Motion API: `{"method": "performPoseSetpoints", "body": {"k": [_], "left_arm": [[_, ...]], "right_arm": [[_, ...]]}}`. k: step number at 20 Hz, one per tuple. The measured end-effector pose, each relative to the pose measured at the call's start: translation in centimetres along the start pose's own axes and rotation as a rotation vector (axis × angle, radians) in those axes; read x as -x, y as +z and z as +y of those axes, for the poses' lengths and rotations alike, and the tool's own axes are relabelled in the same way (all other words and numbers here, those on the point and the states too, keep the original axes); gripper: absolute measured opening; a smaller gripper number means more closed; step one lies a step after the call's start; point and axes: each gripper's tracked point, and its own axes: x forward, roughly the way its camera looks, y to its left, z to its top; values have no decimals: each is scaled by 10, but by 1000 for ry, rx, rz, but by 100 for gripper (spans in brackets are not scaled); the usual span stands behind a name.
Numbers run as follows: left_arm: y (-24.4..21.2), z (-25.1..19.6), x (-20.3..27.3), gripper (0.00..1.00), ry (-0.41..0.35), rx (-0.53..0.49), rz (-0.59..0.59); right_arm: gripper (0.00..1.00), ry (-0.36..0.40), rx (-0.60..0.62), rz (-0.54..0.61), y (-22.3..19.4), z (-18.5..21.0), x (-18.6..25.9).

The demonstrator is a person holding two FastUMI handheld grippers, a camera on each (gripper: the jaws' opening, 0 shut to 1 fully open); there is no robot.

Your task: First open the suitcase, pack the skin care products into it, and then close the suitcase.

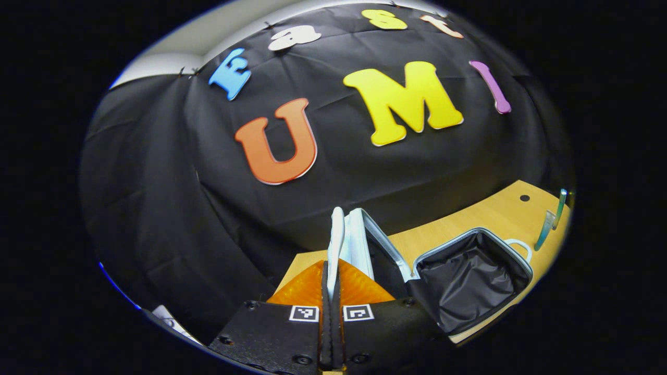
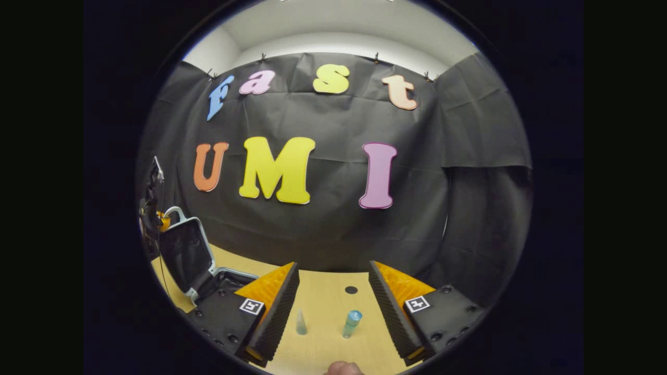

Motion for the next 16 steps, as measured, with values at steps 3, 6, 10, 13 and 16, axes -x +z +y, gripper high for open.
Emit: {"method": "performPoseSetpoints", "body": {"k": [3,6,10,13,16], "left_arm": [[-33,37,-18,3,-9,152,15],[-92,58,-43,5,-11,262,104],[-160,60,-62,7,-46,353,236],[-194,52,-78,12,-45,450,285],[-215,47,-82,14,-55,526,319]], "right_arm": [[80,2,37,-8,9,15,2],[79,14,70,4,11,31,5],[80,27,106,8,13,54,12],[80,33,137,23,10,61,17],[81,23,141,27,10,61,20]]}}
